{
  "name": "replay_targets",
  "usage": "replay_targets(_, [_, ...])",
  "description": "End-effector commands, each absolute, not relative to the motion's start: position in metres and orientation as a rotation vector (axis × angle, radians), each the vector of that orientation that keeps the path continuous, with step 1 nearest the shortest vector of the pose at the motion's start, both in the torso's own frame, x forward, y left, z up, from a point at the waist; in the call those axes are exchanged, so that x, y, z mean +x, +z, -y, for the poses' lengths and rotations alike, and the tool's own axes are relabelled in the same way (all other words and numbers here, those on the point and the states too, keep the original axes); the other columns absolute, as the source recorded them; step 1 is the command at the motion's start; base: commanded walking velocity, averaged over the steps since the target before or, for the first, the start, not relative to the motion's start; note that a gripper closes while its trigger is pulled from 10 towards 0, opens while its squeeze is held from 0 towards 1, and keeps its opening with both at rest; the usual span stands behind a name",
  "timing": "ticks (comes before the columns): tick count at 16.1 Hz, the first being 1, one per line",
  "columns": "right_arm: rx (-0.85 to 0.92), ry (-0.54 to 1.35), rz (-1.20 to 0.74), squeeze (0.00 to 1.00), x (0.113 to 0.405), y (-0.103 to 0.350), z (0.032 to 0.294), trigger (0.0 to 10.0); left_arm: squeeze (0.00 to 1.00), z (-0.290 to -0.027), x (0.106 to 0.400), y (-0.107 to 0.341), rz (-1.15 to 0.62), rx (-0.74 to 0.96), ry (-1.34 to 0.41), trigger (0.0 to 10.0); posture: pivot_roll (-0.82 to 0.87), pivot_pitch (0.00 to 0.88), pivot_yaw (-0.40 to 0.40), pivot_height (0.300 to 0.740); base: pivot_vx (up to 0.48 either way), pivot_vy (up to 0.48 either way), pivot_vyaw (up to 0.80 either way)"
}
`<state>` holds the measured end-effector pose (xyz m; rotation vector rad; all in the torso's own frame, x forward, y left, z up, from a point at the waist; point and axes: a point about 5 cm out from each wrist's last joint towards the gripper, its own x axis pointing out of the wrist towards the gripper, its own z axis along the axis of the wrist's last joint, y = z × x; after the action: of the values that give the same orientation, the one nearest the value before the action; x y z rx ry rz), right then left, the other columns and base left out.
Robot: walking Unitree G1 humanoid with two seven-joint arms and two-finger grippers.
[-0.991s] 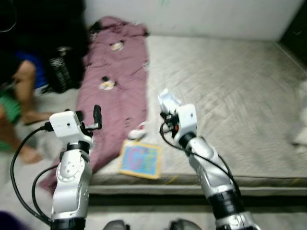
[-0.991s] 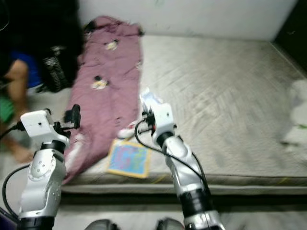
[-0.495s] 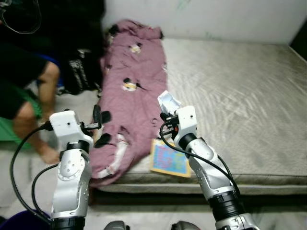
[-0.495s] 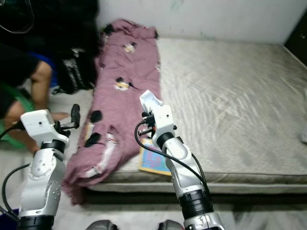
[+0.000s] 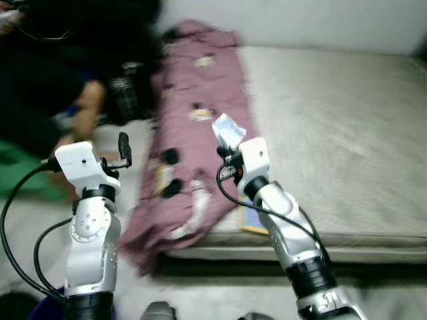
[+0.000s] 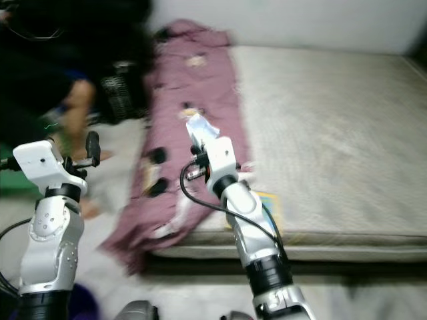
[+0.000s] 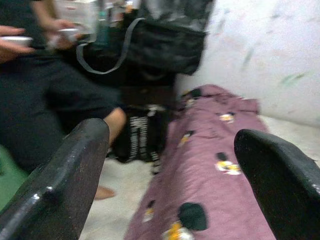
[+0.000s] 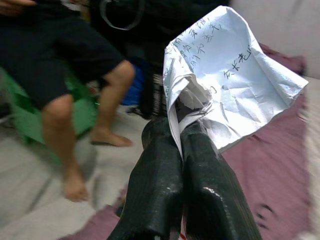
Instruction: Clean up the room
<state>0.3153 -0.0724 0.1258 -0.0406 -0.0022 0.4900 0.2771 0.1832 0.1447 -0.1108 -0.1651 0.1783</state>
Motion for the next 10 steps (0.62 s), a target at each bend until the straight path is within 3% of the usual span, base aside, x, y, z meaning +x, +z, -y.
replay_targets(1, [-0.043, 0.484, 0.011, 0.00, 0.317, 0.129, 0.075, 10.0, 0.00, -0.178, 0.277, 0.151, 0.180, -0.100, 0.172, 10.0, 0.06, 0.064, -0.021, 0.740, 0.000, 0.000, 0.80])
replay_targets(4, [-0.064, 0.523, 0.057, 0.00, 0.319, 0.141, 0.066, 10.0, 0.00, -0.172, 0.275, 0.157, 0.183, -0.068, 0.180, 10.0, 0.08, 0.079, -0.025, 0.740, 0.000, 0.000, 0.80])
replay_targets(10, [-0.076, 0.530, 0.061, 0.00, 0.318, 0.138, 0.067, 10.0, 0.00, -0.189, 0.267, 0.133, 0.100, -0.074, 0.189, 10.0, 0.08, 0.055, -0.023, 0.740, 0.000, 0.000, 0.80])
